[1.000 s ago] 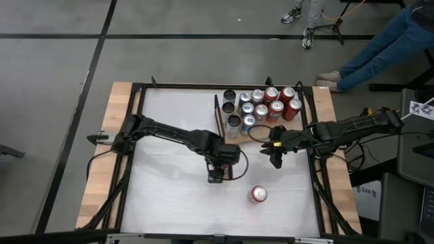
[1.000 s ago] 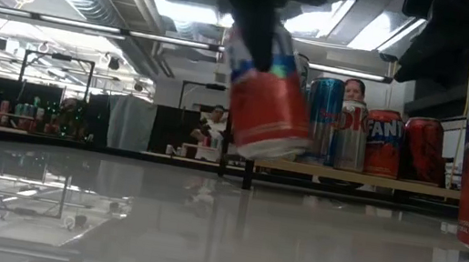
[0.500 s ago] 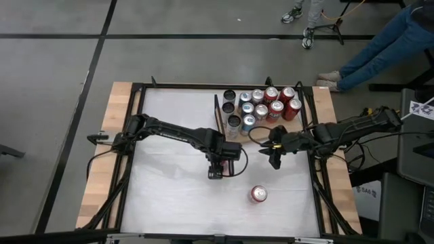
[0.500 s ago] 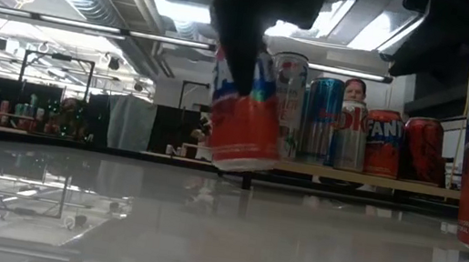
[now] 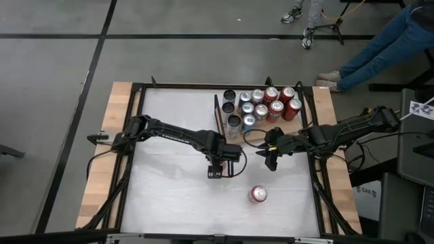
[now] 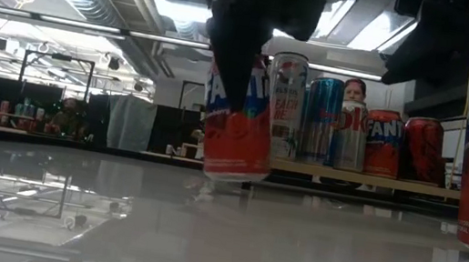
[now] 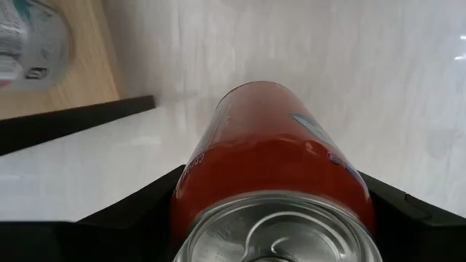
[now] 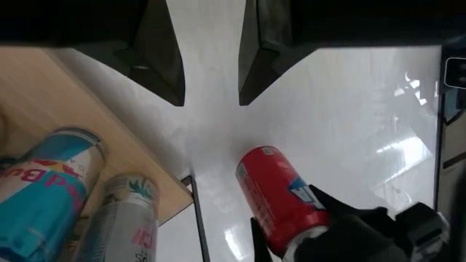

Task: Place canned beverage on shelf
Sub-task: Put the orange soda can on the shelf aligned with the other orange soda can

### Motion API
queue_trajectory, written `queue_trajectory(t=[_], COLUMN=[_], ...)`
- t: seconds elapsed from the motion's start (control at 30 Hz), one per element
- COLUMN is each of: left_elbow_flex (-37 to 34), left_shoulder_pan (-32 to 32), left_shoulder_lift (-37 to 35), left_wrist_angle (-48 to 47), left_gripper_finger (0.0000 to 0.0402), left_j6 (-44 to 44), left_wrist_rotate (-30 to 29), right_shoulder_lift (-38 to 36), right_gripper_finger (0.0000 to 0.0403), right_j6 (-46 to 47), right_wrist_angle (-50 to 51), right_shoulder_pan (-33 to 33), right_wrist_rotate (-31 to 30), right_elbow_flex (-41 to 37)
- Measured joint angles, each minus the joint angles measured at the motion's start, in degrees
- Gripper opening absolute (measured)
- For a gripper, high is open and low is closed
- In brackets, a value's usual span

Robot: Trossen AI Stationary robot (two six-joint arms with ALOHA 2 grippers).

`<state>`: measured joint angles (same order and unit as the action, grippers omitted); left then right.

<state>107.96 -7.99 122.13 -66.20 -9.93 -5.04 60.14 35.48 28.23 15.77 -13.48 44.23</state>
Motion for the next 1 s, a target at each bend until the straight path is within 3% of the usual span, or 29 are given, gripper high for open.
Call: queue_trajectory(t=[0.77, 1.0], left_elbow_flex=[0.0, 0.0], left_shoulder_pan=[0.0, -0.1], left_shoulder_lift=[1.6, 1.6], left_wrist_angle=[0.5, 0.8], left_gripper_finger=[0.03, 0.0334], left_j6=[-1.2, -0.6], left_wrist_rotate=[0.0, 1.1], right_shoulder_lift=[2.5, 2.5], right_gripper_finger=[0.0117, 0.0117], right_j6=[0.0, 0.0], right_wrist_angle=[-2.4, -2.4], right_shoulder_pan=[0.0, 0.0], right_wrist_rotate=[0.6, 0.6], right_elbow_flex=[0.0, 0.0])
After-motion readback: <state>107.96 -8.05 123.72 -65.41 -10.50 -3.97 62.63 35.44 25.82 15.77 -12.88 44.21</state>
